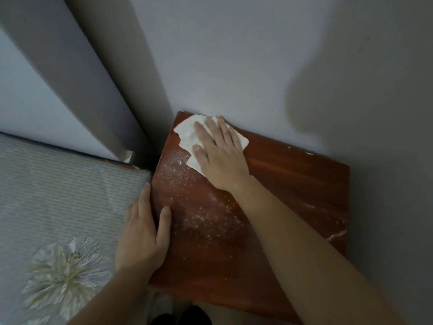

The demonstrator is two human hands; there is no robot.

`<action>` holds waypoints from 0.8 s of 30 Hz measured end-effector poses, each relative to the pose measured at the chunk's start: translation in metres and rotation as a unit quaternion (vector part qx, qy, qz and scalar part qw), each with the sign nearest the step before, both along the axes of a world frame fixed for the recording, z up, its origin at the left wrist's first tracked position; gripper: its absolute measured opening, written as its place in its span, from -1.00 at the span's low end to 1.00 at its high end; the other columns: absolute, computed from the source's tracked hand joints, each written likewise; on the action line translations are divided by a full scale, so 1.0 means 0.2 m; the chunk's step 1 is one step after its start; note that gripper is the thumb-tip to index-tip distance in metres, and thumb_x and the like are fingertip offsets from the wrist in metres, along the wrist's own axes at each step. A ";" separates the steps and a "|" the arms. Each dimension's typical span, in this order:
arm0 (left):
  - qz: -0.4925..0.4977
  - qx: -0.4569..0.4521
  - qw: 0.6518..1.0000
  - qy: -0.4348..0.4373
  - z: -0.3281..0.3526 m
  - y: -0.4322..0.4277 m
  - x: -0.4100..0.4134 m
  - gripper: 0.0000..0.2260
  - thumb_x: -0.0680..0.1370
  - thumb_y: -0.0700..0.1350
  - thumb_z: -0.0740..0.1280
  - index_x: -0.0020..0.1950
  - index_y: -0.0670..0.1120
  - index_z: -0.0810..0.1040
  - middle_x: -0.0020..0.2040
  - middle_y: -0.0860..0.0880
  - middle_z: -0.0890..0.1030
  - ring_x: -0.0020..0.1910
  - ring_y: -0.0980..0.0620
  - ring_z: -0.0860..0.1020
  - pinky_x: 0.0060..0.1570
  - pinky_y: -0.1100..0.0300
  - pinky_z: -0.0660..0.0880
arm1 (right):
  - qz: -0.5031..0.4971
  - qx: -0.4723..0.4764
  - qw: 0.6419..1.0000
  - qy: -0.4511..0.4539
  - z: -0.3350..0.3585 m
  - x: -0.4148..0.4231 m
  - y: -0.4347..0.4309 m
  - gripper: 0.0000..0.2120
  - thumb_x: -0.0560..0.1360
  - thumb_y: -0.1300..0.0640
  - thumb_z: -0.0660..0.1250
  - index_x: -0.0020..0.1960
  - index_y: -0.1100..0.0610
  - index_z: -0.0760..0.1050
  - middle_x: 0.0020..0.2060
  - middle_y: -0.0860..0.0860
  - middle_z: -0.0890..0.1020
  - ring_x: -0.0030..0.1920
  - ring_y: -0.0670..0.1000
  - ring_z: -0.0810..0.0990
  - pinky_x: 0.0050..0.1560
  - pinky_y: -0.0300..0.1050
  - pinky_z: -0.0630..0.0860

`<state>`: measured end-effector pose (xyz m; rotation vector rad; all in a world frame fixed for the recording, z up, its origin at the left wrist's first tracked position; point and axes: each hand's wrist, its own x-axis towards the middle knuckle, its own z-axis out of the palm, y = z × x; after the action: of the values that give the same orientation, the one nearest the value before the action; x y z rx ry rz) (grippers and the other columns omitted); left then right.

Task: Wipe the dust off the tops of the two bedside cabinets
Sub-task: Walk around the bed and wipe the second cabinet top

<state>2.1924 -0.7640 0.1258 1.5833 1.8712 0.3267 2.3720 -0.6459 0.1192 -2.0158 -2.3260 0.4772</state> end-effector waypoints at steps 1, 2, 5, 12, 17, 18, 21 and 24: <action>-0.001 0.001 1.000 -0.001 0.00 0.00 0.00 -0.34 0.51 0.26 -0.05 0.53 -0.06 0.09 0.44 -0.13 0.34 0.41 -0.09 0.30 0.35 -0.05 0.28 | 0.032 -0.013 0.999 0.004 0.01 0.02 -0.03 -0.50 0.63 -0.09 -0.09 0.55 -0.04 -0.04 0.56 -0.02 0.00 0.55 0.03 -0.20 0.54 0.05 -0.18; -0.003 0.002 1.000 -0.001 0.00 0.00 0.00 -0.34 0.51 0.25 -0.05 0.53 -0.06 0.10 0.44 -0.13 0.34 0.41 -0.09 0.30 0.34 -0.05 0.29 | 0.074 -0.019 0.997 0.009 0.03 0.05 -0.09 -0.50 0.63 -0.10 -0.09 0.55 -0.06 -0.04 0.56 -0.03 -0.01 0.54 0.02 -0.21 0.54 0.04 -0.20; -0.004 0.005 1.000 0.003 0.00 0.00 -0.01 -0.33 0.51 0.25 -0.05 0.53 -0.07 0.11 0.43 -0.12 0.35 0.41 -0.09 0.30 0.31 -0.07 0.32 | 0.141 -0.031 0.989 0.009 0.06 0.18 -0.32 -0.52 0.63 -0.13 -0.06 0.53 -0.12 -0.01 0.54 -0.10 0.00 0.54 -0.03 -0.19 0.53 0.00 -0.21; -0.009 0.035 0.999 -0.011 -0.02 0.00 -0.01 -0.33 0.52 0.23 -0.06 0.53 -0.12 0.15 0.41 -0.10 0.37 0.38 -0.04 0.30 0.33 0.04 0.26 | -0.013 -0.005 1.000 0.016 0.00 -0.06 -0.01 -0.51 0.63 -0.09 -0.07 0.54 -0.08 -0.03 0.56 -0.02 -0.01 0.55 0.03 -0.18 0.53 0.02 -0.17; 0.006 0.044 0.999 -0.031 -0.01 -0.01 -0.02 -0.33 0.53 0.22 -0.10 0.54 -0.13 0.12 0.47 -0.11 0.30 0.43 -0.01 0.23 0.37 0.15 0.13 | 0.120 0.003 0.993 0.013 0.03 -0.21 -0.13 -0.51 0.63 -0.08 -0.07 0.54 -0.06 -0.01 0.56 -0.03 0.00 0.55 0.02 -0.18 0.53 0.03 -0.18; 0.008 0.042 0.999 -0.032 -0.01 -0.01 -0.02 -0.32 0.52 0.22 -0.11 0.54 -0.14 0.11 0.48 -0.12 0.29 0.44 -0.02 0.22 0.37 0.17 0.11 | 0.153 0.001 0.988 0.011 0.03 -0.15 -0.20 -0.52 0.63 -0.09 -0.07 0.54 -0.08 -0.02 0.55 -0.05 0.01 0.55 0.00 -0.17 0.53 0.00 -0.20; 0.007 0.034 0.999 -0.027 -0.01 -0.01 -0.01 -0.30 0.51 0.21 -0.11 0.53 -0.19 0.12 0.47 -0.17 0.29 0.44 -0.09 0.23 0.41 0.06 0.13 | 0.118 -0.004 0.993 -0.028 -0.01 0.15 -0.29 -0.54 0.64 -0.11 -0.09 0.51 -0.10 0.02 0.55 -0.03 0.05 0.55 0.04 -0.13 0.53 0.12 -0.14; 0.006 0.033 0.999 -0.024 -0.02 -0.01 -0.01 -0.31 0.51 0.22 -0.10 0.54 -0.15 0.10 0.47 -0.16 0.29 0.44 -0.09 0.23 0.42 0.02 0.15 | -0.059 -0.003 0.995 -0.083 -0.01 0.53 -0.34 -0.51 0.63 -0.13 -0.15 0.49 0.02 0.16 0.53 0.10 0.14 0.54 0.16 0.03 0.50 0.22 0.04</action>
<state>2.1895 -0.7653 0.1217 1.5944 1.8518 0.4326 2.4779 -0.7130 0.1180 -2.2596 -2.2774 0.3219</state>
